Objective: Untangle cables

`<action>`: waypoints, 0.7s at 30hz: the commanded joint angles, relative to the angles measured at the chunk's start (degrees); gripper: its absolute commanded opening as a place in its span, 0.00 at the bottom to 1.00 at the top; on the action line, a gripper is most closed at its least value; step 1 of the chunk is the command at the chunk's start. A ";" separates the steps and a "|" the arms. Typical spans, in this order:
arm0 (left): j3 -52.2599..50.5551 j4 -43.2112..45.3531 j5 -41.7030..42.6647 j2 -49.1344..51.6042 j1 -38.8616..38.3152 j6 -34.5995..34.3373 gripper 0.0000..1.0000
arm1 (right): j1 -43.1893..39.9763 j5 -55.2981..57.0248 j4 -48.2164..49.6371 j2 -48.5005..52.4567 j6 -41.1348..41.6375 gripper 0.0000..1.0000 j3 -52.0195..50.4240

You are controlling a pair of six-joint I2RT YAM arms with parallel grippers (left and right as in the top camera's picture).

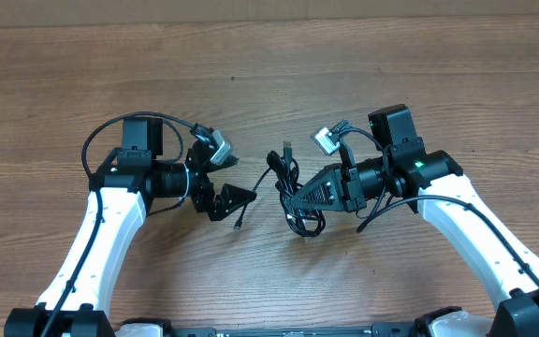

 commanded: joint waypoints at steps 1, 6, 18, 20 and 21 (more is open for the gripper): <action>0.11 1.92 8.35 0.46 0.20 7.26 1.00 | -0.04 -2.64 0.02 -1.11 1.31 0.04 0.22; 0.11 3.08 13.40 0.46 0.15 13.90 0.99 | 1.03 -2.64 -1.38 -1.11 1.75 0.04 0.22; 0.11 3.13 13.64 0.46 -3.26 19.17 0.98 | 6.49 -2.64 -0.48 -1.11 2.58 0.04 0.22; 0.11 3.13 13.62 0.46 -4.17 19.17 0.94 | 7.06 -2.62 0.07 -1.11 2.60 0.04 0.22; 0.11 3.13 13.62 0.46 -4.57 19.17 0.91 | 7.06 -2.62 0.09 -1.11 2.60 0.04 0.22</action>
